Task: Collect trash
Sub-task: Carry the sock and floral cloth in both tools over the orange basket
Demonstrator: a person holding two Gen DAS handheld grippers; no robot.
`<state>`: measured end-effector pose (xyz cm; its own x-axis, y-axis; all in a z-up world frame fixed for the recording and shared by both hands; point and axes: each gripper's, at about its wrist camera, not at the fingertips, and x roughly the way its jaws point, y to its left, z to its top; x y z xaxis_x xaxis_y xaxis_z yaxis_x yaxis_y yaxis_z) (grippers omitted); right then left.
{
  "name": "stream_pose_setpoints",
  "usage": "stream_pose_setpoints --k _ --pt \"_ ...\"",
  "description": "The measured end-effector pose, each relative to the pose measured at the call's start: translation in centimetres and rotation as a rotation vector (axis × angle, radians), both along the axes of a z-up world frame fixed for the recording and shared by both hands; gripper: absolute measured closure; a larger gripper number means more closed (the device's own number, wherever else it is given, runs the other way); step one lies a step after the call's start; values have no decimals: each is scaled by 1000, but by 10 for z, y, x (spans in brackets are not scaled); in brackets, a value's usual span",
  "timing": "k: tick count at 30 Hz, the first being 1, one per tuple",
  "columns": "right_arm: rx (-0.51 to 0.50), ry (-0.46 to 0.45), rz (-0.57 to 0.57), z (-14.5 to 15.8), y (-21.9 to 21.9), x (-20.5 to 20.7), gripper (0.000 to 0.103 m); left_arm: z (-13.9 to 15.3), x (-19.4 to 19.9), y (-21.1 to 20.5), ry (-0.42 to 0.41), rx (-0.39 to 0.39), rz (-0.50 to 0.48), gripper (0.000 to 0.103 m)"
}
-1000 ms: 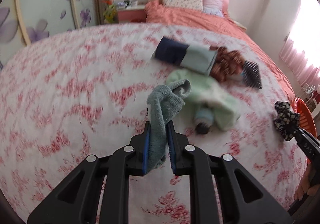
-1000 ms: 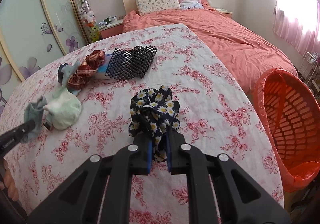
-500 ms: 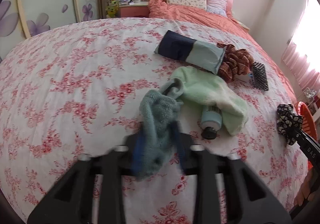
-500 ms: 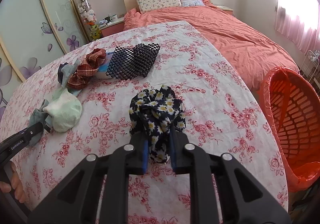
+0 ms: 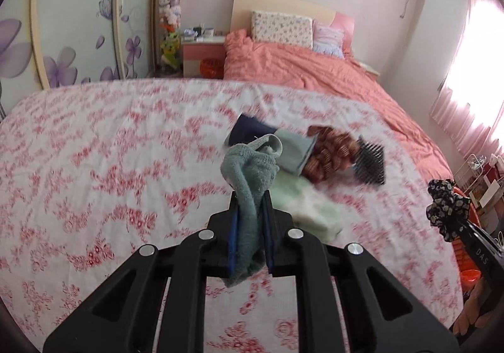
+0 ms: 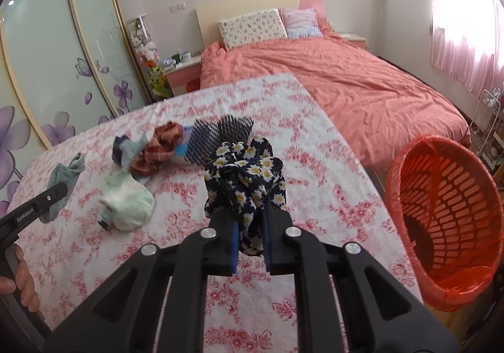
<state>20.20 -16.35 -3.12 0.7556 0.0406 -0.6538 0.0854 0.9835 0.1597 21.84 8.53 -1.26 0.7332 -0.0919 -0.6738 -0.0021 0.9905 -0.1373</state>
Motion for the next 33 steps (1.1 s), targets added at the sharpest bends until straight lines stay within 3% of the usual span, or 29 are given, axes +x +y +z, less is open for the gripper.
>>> stream_pose_setpoints --k 16,33 --pt "-5 -125 -64 43 -40 -46 91 43 -18 -84 -91 -5 -160 89" --pt "19 -141 -262 42 -140 -88 91 34 -22 -214 -68 -29 -413 89"
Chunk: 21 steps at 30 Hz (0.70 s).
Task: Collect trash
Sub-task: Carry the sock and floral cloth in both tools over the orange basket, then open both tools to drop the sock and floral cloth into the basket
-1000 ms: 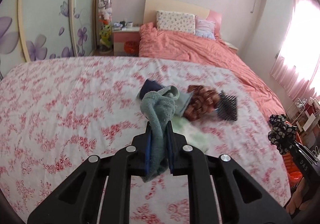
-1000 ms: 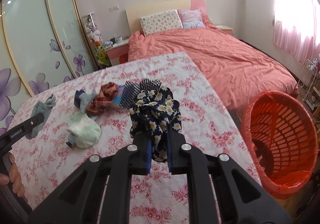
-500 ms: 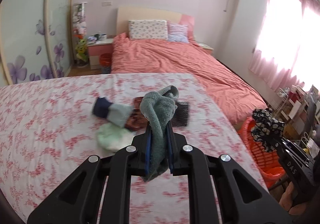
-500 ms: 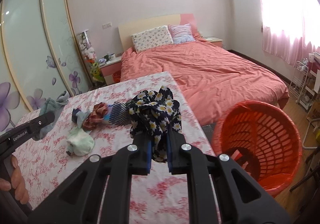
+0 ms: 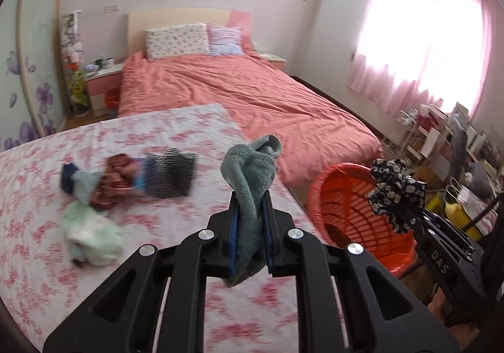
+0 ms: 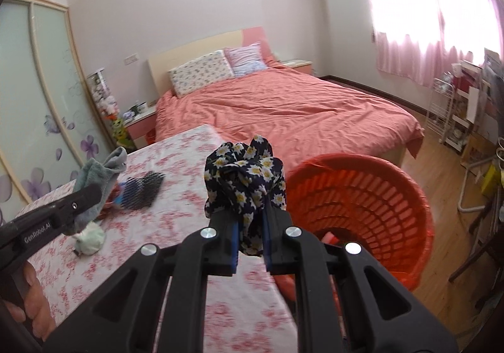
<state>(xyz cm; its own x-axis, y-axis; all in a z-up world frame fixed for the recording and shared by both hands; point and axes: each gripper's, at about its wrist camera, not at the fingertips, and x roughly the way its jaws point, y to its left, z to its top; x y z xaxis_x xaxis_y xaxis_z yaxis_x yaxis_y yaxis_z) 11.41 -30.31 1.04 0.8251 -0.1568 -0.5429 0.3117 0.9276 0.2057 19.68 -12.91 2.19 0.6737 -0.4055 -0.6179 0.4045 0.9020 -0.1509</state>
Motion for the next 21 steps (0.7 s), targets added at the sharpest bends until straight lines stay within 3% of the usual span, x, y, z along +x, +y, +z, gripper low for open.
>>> stream_pose_setpoints --k 12,15,20,21 --pt "83 10 -129 -20 -76 -17 90 -20 -2 -95 63 0 -196 89" --pt "103 11 -155 -26 -92 -17 84 -28 -3 -114 79 16 -227 88" --pt "131 23 -191 -37 -113 -13 67 -44 1 -134 119 55 -238 60" --pt "134 24 -195 -39 -115 -13 65 -47 3 -134 127 60 -232 59"
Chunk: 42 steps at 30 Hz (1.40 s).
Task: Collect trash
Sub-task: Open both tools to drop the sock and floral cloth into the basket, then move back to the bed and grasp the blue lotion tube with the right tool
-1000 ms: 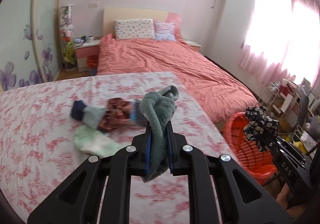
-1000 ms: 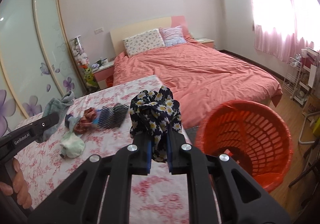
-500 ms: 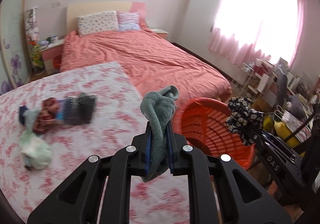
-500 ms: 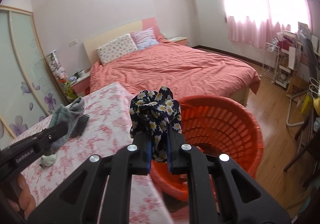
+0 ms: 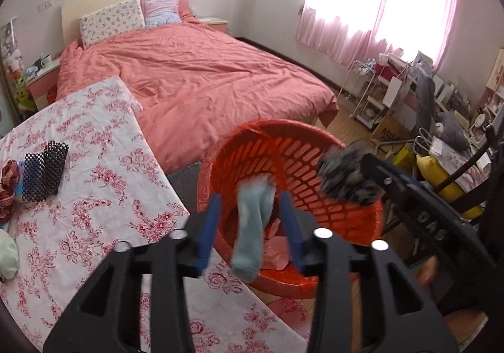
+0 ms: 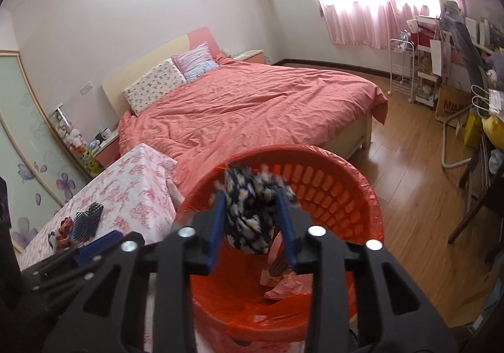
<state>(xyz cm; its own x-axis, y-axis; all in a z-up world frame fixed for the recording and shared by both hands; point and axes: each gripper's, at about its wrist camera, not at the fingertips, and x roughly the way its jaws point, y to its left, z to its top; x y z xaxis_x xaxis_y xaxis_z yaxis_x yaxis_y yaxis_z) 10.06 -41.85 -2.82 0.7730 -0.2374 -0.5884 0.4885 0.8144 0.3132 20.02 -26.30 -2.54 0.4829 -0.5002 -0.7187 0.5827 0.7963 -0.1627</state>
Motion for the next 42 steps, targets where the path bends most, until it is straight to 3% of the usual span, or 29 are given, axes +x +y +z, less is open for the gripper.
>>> stream_pose_setpoints --k 10,42 --pt "-84 32 1 -4 15 7 51 -5 4 33 -4 48 104 45" --pt "-161 118 297 -5 179 86 48 -16 37 303 21 64 584 42"
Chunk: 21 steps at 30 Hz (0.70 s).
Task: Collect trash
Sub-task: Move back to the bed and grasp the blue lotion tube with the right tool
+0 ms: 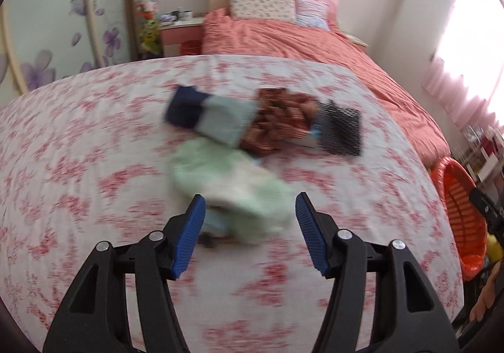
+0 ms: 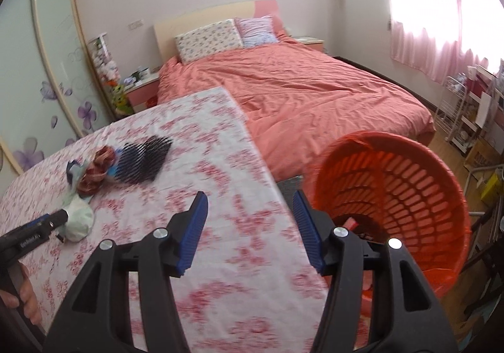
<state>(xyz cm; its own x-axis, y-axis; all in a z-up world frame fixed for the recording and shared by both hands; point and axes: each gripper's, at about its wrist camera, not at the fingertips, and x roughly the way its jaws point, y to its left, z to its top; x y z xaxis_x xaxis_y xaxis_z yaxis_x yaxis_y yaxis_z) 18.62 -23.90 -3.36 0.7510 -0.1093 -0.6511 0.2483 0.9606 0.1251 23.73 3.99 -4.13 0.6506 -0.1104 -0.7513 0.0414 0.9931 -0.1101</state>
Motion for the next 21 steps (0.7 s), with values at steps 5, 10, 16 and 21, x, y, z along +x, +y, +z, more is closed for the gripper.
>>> stream_pose_setpoints --k 5,10,16,21 --pt "-13 22 59 -8 28 12 48 -6 2 32 12 -12 62 41" --pt "-15 47 101 -17 51 22 48 -14 9 39 33 -55 63 41" --pt "-19 71 137 -24 68 28 48 -23 24 24 56 -73 39 42" --pt "-17 91 152 -31 75 31 48 -21 27 21 41 -93 19 74"
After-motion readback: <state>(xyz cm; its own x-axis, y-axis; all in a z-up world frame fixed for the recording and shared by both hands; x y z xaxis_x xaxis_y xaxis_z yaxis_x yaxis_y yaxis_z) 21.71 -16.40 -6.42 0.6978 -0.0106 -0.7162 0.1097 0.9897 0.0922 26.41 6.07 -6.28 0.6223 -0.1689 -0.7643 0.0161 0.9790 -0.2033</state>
